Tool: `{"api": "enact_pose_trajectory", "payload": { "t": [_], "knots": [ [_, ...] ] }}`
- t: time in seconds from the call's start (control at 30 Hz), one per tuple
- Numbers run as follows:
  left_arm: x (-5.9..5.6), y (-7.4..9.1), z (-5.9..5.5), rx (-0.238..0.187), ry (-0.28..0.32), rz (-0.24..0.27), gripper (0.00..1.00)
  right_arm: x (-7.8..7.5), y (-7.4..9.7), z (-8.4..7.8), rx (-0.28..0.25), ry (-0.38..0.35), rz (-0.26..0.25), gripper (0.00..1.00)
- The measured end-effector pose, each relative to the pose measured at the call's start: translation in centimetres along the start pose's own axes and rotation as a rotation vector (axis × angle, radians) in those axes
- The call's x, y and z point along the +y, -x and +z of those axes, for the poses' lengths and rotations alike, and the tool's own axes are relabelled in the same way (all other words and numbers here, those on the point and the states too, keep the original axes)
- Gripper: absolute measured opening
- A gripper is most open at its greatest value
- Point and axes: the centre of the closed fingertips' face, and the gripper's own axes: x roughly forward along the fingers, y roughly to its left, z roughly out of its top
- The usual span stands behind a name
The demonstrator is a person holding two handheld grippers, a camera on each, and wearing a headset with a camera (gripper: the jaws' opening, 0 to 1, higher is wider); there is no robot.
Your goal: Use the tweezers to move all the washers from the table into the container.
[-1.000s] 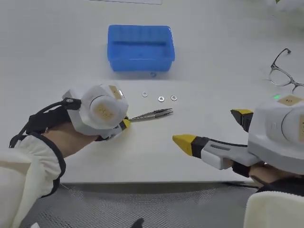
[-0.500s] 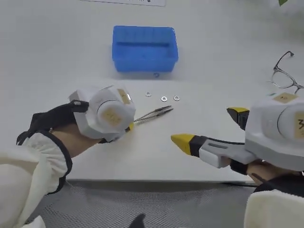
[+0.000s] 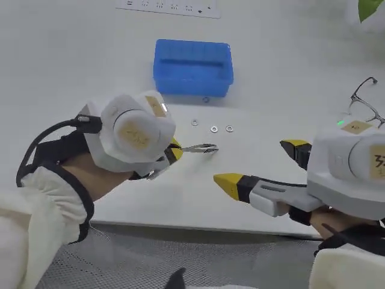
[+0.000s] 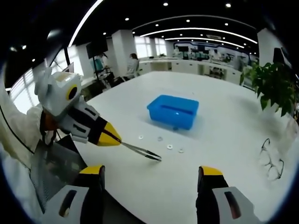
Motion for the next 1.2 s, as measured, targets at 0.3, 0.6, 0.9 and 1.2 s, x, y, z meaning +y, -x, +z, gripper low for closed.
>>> {"api": "enact_pose_trajectory", "payload": {
  "t": [0.3, 0.6, 0.9, 1.2],
  "knots": [
    [-0.6, 2.0, 0.2, 0.016, -0.058, 0.045, 0.00, 1.9, -0.1, 0.5, -0.017, 0.036, 0.078, 0.74],
    [-1.7, 3.6, 0.2, 0.008, -0.052, 0.029, 0.00, 4.9, -1.8, 0.2, 0.024, 0.119, 0.222, 0.58],
    [-2.3, 3.9, 0.3, 0.017, -0.051, -0.021, 0.00, 7.7, -5.0, -0.3, 0.132, 0.308, 0.424, 0.25],
    [-3.1, 3.3, 1.2, 0.012, -0.063, -0.049, 0.00, 8.5, -6.3, 0.5, 0.121, 0.464, 0.471, 0.11]
  ]
}}
